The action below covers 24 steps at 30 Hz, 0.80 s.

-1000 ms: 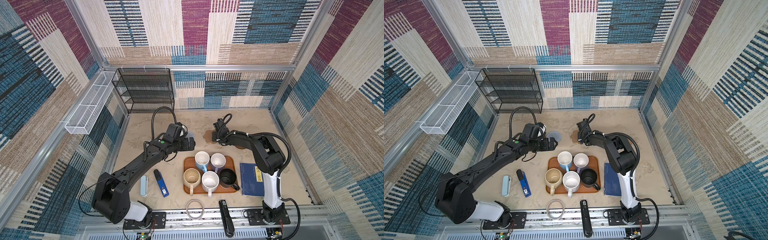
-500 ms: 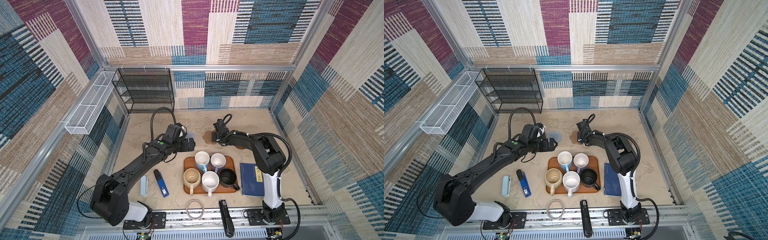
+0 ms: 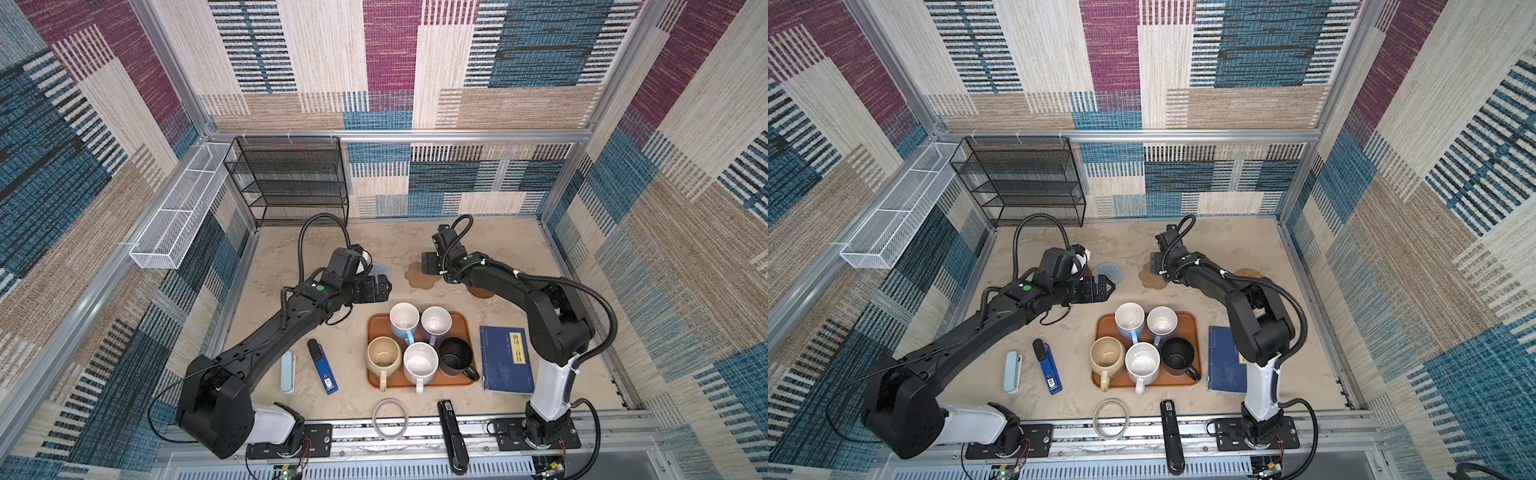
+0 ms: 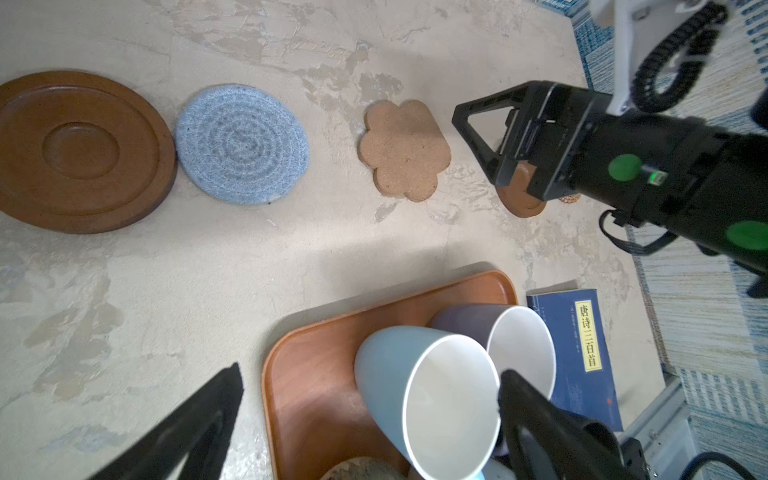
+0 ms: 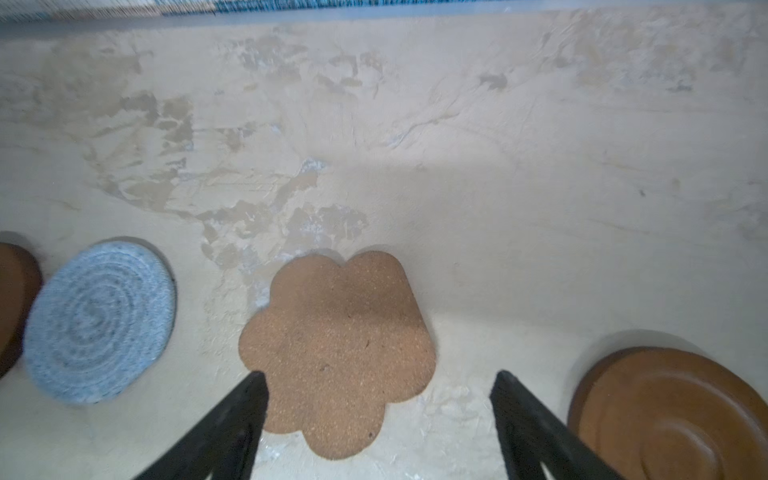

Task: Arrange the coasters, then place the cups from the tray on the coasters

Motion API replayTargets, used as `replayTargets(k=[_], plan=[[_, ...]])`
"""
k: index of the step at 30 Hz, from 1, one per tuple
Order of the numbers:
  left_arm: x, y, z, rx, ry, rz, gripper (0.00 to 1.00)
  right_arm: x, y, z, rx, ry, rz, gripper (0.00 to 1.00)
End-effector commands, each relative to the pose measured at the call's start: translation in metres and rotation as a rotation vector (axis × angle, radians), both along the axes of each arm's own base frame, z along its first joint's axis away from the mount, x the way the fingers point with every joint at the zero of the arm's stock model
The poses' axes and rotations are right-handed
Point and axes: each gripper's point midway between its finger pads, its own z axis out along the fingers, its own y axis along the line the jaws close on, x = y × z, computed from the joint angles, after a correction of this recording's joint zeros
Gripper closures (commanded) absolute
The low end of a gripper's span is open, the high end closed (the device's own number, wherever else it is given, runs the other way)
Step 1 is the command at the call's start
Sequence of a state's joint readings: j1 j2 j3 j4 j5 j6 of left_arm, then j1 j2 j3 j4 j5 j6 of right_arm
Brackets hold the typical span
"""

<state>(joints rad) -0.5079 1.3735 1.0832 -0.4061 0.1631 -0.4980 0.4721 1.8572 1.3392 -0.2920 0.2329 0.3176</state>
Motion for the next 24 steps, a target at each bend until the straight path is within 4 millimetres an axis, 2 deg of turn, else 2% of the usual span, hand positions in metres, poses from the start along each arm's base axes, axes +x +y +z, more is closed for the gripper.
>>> replayTargets(k=[1, 4, 8, 13, 19, 24], plan=[[-0.001, 0.000, 0.019, -0.016, -0.030, -0.004, 0.01, -0.008, -0.016, 0.024, -0.001, -0.057, -0.066, 0.00], [-0.005, 0.001, 0.038, -0.033, -0.063, -0.012, 0.02, -0.023, -0.033, 0.038, -0.022, -0.075, -0.107, 0.00], [-0.014, -0.007, 0.057, -0.119, -0.090, -0.048, 0.01, -0.045, -0.043, 0.054, 0.019, -0.126, -0.104, 0.00], [-0.017, -0.010, 0.057, -0.145, -0.071, -0.050, 0.01, -0.066, -0.051, 0.060, 0.127, -0.166, -0.067, 0.00], [-0.019, -0.034, 0.055, -0.164, -0.028, -0.136, 0.02, -0.074, -0.083, 0.035, 0.173, -0.128, -0.095, 0.01], [-0.014, -0.059, 0.043, -0.109, 0.017, -0.191, 0.02, -0.073, -0.101, 0.013, 0.190, -0.091, -0.106, 0.04]])
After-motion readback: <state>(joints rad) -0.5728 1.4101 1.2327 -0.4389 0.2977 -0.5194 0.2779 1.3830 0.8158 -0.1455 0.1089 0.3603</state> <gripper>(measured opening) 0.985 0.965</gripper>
